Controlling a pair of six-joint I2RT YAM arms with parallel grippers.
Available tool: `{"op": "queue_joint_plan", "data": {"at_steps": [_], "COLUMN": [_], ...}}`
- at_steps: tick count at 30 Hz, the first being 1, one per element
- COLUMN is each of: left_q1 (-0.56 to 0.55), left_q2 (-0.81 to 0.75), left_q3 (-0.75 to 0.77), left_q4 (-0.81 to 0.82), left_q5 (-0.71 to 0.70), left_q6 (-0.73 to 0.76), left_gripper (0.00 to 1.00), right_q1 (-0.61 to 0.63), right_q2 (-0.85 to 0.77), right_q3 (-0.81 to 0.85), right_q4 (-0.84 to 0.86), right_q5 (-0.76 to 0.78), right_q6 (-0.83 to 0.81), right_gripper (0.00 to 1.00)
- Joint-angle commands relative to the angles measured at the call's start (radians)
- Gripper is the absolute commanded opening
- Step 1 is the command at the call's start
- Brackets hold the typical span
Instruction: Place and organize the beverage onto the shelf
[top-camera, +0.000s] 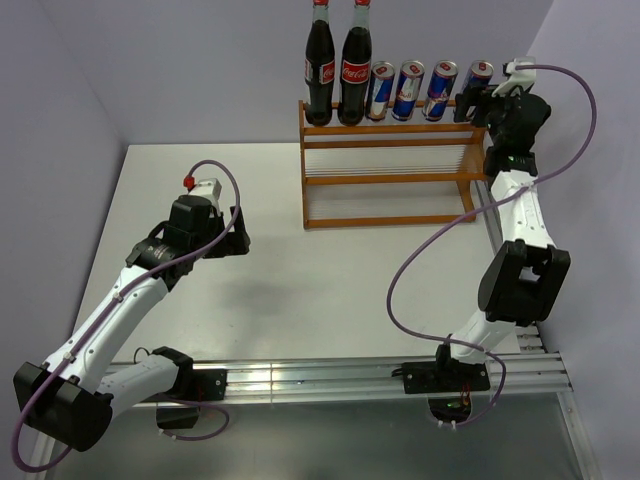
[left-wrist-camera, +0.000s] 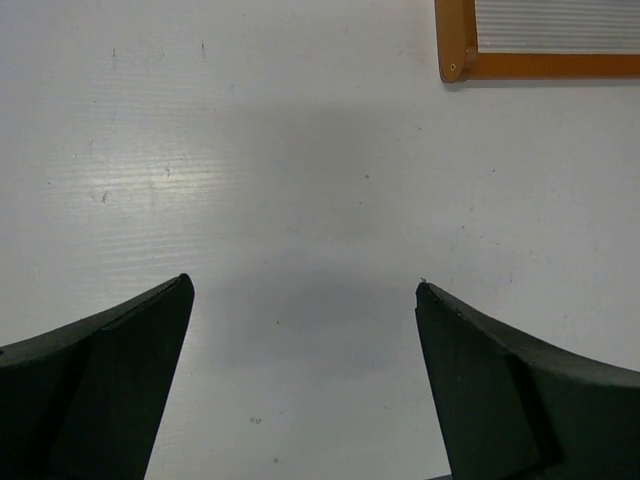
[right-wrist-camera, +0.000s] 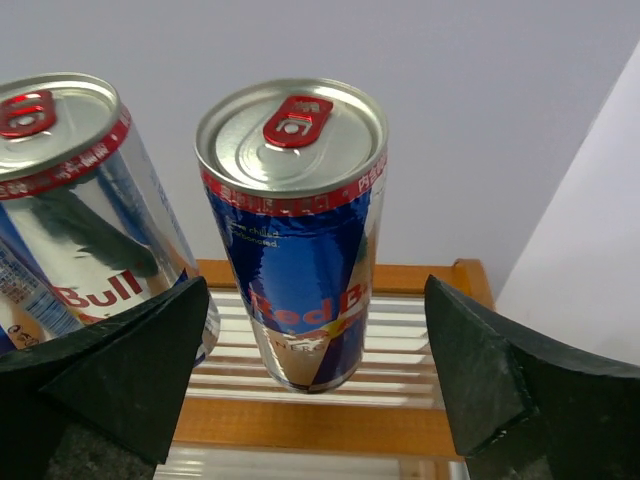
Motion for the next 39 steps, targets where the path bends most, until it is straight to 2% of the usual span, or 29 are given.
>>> {"op": "queue_joint_plan", "data": {"at_steps": [1, 8, 12, 16, 22, 26, 31, 36, 39], "left_q1": [0.004, 0.004, 0.004, 0.006, 0.036, 0.067, 0.085, 0.087, 0.087], "left_q2": [-0.01, -0.02, -0.041, -0.079, -0.136, -0.196, -0.259, -0.26, -0.276], "left_q3": [-0.007, -0.004, -0.001, -0.004, -0.001, -0.014, -0.033, -0.03, -0.031], "left_q4": [0.04, 0.037, 0.042, 0.05, 0.054, 0.079, 0.105, 0.088, 0.074], "left_q5": [0.014, -0.012, -0.015, -0.072, -0.176, -0.212, -0.233, -0.282, -0.337], "left_q6": [0.018, 0.013, 0.016, 0.01, -0.001, -0.001, 0.012, 0.012, 0.007], "left_gripper": [1.0, 1.0, 1.0, 0.99, 1.0, 1.0, 0.99, 0.99, 0.99], "right_q1": [-0.009, -0.012, -0.011, 0.017, 0.184, 0.27, 0.36, 0.491, 0.543], "right_q2": [-0.082, -0.155, -0.209, -0.321, -0.447, -0.528, -0.715, -0.859, -0.957], "right_q3": [-0.008, -0.045, -0.062, -0.17, -0.262, -0.335, -0.469, -0.494, -0.525], "right_q4": [-0.011, -0.093, -0.195, -0.223, -0.399, -0.539, -0.663, -0.8, -0.847], "right_q5": [0.024, 0.093, 0.123, 0.214, 0.451, 0.469, 0.514, 0.601, 0.56], "right_q6": [-0.016, -0.028, 0.012, 0.041, -0.01, 0.044, 0.058, 0.097, 0.148], "right_gripper": [0.96, 1.0, 1.0, 1.0, 1.0, 1.0, 1.0, 1.0, 1.0]}}
